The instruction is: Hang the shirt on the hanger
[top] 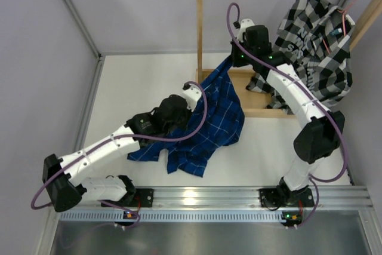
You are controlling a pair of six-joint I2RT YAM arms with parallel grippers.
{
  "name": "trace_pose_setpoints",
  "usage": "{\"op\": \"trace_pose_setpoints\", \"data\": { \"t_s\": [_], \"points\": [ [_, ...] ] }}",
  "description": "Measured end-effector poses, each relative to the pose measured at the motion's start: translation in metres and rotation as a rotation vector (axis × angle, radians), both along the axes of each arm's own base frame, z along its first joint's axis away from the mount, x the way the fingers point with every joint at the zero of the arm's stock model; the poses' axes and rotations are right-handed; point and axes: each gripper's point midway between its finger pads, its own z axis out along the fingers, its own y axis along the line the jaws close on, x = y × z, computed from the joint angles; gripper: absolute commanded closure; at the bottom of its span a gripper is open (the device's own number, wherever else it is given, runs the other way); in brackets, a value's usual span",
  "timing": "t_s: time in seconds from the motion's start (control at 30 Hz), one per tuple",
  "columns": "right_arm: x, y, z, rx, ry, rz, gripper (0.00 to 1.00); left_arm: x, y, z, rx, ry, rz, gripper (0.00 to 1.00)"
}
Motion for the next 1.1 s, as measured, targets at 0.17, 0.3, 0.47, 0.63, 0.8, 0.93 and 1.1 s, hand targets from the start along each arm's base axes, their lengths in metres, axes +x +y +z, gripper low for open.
{"op": "trace_pose_setpoints", "data": {
  "t_s": [0.17,0.3,0.47,0.63,0.8,0.93,1.1],
  "points": [
    [-0.003,0.004,0.006,0.102,0.034,-0.001,1.0,-0.001,0.003,-0.016,0.024,0.03,0.008,1.0],
    [-0.007,0.009,0.01,0.165,0.044,0.055,1.0,-0.001,0.005,-0.016,0.024,0.033,0.022,1.0],
    [-0.04,0.005,0.007,0.241,0.013,0.101,1.0,-0.007,0.017,-0.012,0.051,0.072,0.066,1.0],
    [-0.102,0.001,0.02,0.349,-0.074,0.109,1.0,-0.006,0.015,0.026,-0.005,0.064,0.068,1.0],
    [-0.158,0.041,0.033,0.514,-0.13,0.243,0.85,0.007,-0.004,0.089,-0.195,0.053,-0.031,1.0],
    [-0.18,0.062,0.009,0.581,-0.033,0.329,0.7,0.02,-0.024,0.128,-0.356,0.043,-0.197,1.0],
    [-0.207,0.037,0.012,0.568,-0.046,0.321,0.34,0.019,-0.026,0.14,-0.43,0.062,-0.402,1.0]
  ]
}}
